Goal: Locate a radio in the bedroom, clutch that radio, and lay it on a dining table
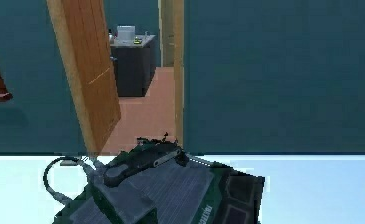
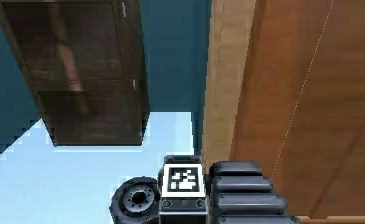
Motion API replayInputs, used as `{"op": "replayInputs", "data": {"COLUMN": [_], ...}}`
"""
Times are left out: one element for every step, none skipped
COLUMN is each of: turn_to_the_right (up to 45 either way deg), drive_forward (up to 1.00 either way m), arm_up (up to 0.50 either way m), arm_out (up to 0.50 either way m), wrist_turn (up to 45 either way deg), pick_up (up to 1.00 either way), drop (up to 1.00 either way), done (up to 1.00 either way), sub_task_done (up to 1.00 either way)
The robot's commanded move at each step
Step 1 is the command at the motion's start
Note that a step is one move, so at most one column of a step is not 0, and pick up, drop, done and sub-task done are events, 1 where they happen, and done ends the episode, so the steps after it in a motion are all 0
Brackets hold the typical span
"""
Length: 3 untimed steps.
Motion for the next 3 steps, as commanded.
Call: {"op": "replayInputs", "data": {"turn_to_the_right": [-45.0,-18.0,0.0], "drive_forward": [0.0,0.0,0.4], "arm_up": [0.0,0.0,0.0], "arm_out": [0.0,0.0,0.0], "wrist_turn": [0.0,0.0,0.0], "pick_up": [0.0,0.0,0.0], "drop": [0.0,0.0,0.0], "done": [0.0,0.0,0.0], "sub_task_done": [0.0,0.0,0.0]}}
